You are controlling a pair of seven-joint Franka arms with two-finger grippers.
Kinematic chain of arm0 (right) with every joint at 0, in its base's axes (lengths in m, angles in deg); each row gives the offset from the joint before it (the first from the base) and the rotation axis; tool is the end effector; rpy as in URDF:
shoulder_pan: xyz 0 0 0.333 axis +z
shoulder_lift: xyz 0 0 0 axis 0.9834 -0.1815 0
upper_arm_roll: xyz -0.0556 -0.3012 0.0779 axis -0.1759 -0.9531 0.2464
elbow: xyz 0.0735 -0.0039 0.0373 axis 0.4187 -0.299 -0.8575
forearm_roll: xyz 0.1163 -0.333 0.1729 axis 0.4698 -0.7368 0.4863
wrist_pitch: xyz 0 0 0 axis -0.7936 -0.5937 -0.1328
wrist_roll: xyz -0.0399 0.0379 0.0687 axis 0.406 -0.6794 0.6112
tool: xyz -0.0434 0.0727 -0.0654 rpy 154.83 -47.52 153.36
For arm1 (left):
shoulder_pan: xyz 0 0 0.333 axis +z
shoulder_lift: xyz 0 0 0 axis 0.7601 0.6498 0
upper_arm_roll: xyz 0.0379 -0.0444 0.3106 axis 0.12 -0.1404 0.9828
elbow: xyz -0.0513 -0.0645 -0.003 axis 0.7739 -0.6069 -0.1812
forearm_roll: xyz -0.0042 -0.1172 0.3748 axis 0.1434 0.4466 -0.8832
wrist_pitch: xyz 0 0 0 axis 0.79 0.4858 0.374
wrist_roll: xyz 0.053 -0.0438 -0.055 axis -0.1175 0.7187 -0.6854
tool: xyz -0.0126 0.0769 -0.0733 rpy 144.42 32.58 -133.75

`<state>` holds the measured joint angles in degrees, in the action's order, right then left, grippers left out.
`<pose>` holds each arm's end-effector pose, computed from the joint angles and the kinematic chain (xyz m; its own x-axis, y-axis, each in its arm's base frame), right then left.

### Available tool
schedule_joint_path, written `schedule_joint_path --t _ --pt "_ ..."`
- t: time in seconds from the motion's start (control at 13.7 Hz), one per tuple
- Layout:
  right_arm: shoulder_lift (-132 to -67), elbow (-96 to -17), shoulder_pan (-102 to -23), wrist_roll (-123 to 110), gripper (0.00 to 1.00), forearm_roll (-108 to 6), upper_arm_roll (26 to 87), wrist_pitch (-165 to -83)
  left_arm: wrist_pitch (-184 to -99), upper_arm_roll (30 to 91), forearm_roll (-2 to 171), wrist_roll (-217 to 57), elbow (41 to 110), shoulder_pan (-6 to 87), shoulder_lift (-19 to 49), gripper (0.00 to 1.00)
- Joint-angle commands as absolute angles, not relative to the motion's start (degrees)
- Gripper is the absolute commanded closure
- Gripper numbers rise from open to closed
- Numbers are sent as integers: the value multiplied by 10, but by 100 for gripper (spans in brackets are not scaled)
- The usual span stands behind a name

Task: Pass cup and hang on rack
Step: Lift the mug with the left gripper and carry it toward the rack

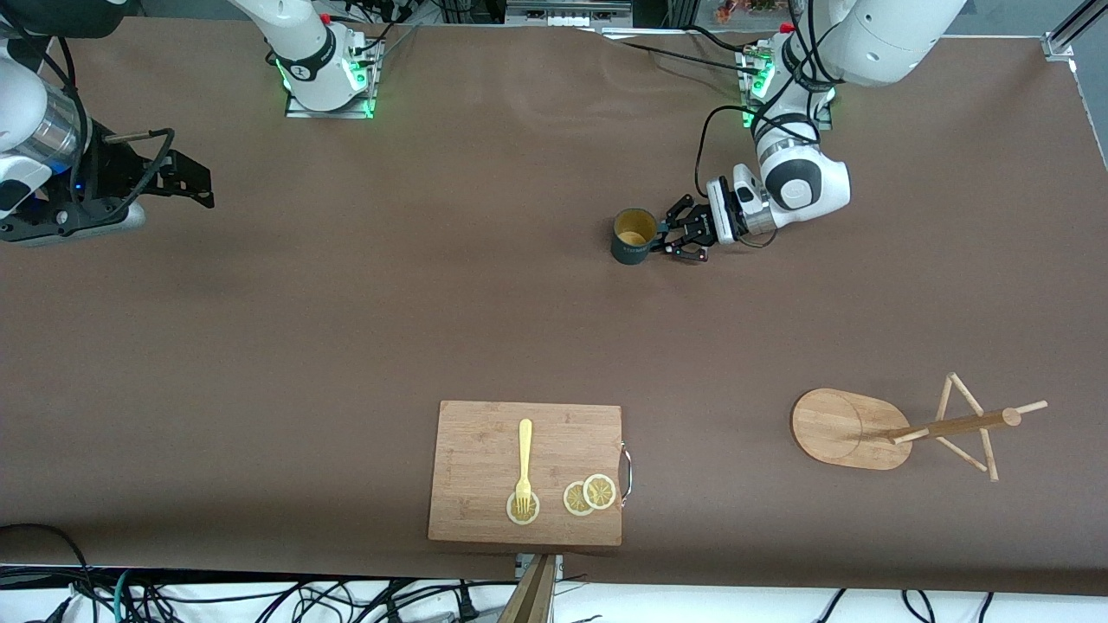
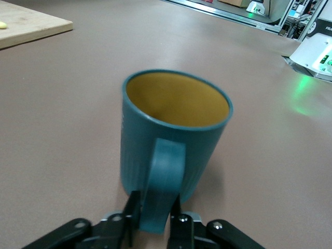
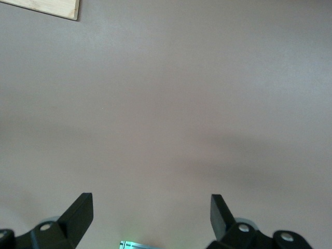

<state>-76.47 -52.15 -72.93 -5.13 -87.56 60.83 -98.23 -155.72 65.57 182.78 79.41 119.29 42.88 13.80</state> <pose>0.5512 0.0507 0.5802 0.9744 0.2024 -0.0980 0.2021 -0.9793 -0.0124 0.3704 -0.1714 0.1039 0.3135 -0.4711 0.8245 -0.9447 -0.2429 0.2204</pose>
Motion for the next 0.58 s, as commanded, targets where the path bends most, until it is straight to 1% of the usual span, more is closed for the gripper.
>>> schedule_joint_path --t 0.0,0.15,0.36,0.44,0.51 --pt "-748 -539 -744 -45 0 -883 620 -998 -1561 653 1835 709 1186 437 127 100" --pt "-748 -538 -744 -45 0 -883 620 -999 -1553 653 1772 559 1185 464 88 100" --pt "-748 -538 -744 -45 0 -884 620 -1002 -1504 659 1609 303 1171 516 14 100" --pt "-749 -538 -744 -45 0 -883 620 -1001 -1469 677 1550 234 1157 537 6 100" --pt "-749 -538 -744 -44 0 -883 620 -1000 -1416 706 1517 176 1143 547 2 100"
